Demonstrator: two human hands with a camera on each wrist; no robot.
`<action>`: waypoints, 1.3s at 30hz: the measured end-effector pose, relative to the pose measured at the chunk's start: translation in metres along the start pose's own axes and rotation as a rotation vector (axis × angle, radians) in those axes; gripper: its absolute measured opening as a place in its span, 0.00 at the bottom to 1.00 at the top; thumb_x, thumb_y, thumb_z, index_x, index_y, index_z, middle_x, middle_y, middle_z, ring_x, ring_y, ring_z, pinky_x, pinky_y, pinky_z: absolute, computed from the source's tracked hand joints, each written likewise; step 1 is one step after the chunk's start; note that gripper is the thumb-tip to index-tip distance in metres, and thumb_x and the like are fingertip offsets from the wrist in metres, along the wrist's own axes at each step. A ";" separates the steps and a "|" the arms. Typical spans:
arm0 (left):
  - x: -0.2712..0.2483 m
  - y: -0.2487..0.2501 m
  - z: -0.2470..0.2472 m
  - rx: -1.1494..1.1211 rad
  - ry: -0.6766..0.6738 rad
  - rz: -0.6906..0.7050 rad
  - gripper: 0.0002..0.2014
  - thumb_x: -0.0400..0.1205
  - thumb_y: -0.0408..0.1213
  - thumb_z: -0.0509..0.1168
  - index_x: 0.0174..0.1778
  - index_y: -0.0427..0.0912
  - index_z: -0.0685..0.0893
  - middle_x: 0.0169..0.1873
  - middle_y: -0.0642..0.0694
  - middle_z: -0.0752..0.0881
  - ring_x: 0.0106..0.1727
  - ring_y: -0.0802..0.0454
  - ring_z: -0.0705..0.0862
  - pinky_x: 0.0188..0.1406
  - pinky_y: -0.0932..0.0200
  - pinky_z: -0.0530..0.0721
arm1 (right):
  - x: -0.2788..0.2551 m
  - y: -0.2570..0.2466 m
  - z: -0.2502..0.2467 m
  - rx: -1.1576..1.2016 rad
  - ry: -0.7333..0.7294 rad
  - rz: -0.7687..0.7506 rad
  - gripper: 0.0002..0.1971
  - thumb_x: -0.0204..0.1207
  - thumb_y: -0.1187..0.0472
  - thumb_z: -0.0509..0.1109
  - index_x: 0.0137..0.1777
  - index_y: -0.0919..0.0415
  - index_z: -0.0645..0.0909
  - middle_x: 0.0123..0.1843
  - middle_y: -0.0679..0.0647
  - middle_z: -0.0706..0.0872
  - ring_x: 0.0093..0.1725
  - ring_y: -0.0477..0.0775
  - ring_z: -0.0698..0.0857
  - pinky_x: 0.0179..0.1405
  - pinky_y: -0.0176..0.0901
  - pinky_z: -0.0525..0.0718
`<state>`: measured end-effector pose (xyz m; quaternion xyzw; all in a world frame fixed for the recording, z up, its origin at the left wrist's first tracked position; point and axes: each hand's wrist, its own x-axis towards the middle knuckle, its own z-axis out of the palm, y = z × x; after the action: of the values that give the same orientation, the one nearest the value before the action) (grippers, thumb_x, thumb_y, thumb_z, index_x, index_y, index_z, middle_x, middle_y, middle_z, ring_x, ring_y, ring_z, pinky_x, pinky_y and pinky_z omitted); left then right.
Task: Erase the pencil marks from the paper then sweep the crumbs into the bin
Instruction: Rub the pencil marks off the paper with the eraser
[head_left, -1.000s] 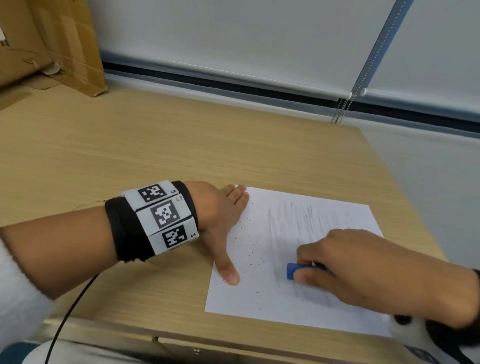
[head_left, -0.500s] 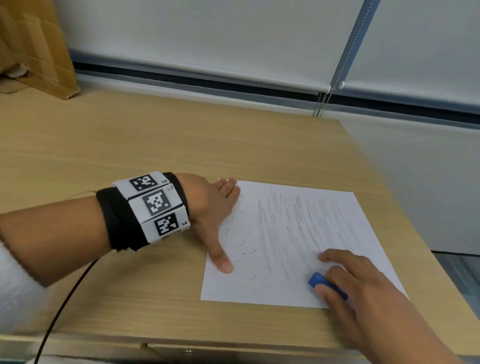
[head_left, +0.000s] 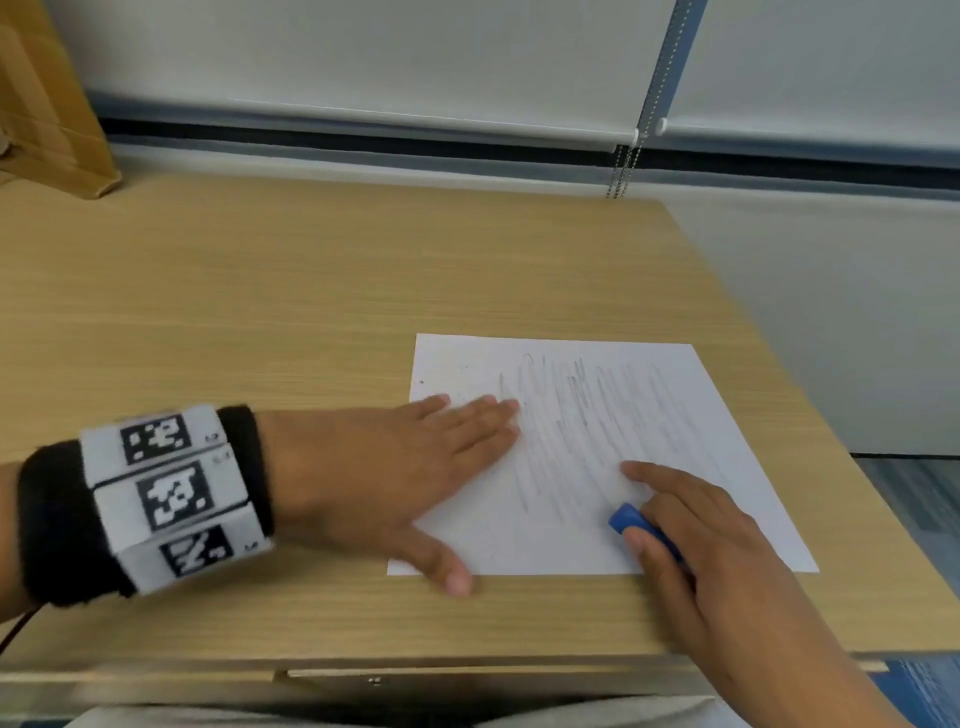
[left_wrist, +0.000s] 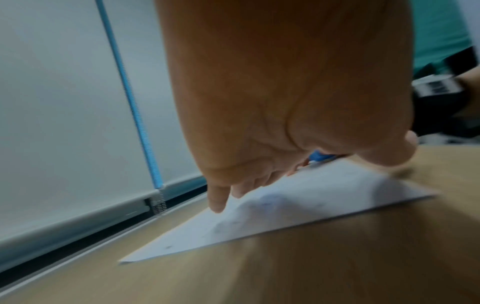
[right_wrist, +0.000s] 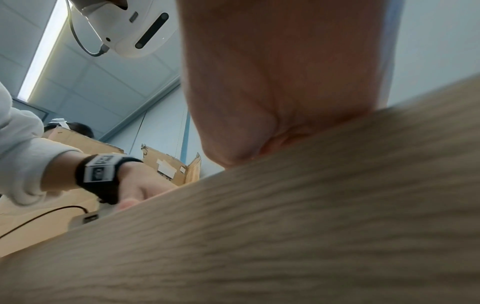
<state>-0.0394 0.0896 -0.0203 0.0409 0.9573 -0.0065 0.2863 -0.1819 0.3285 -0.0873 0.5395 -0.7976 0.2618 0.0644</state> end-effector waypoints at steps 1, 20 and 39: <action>0.000 0.011 0.003 0.021 0.010 0.060 0.56 0.72 0.77 0.45 0.80 0.44 0.23 0.77 0.48 0.19 0.78 0.59 0.20 0.82 0.51 0.31 | -0.001 0.002 0.001 0.014 -0.002 0.009 0.15 0.81 0.47 0.54 0.41 0.51 0.78 0.64 0.44 0.83 0.62 0.41 0.77 0.57 0.34 0.70; 0.007 0.038 0.027 0.111 0.123 0.197 0.47 0.75 0.72 0.24 0.80 0.41 0.24 0.79 0.44 0.22 0.80 0.53 0.23 0.81 0.38 0.34 | -0.008 0.023 0.000 0.137 0.036 -0.005 0.21 0.83 0.37 0.47 0.44 0.45 0.78 0.71 0.28 0.71 0.72 0.27 0.66 0.70 0.19 0.58; 0.027 -0.027 -0.020 -0.069 -0.055 -0.319 0.48 0.72 0.72 0.28 0.78 0.41 0.21 0.78 0.44 0.21 0.81 0.52 0.24 0.84 0.51 0.37 | -0.004 0.024 -0.003 0.175 0.013 -0.011 0.23 0.83 0.39 0.49 0.43 0.48 0.83 0.72 0.30 0.72 0.74 0.26 0.66 0.75 0.23 0.57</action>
<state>-0.0752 0.0659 -0.0189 -0.1217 0.9431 -0.0204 0.3088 -0.2028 0.3401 -0.0944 0.5459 -0.7683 0.3334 0.0236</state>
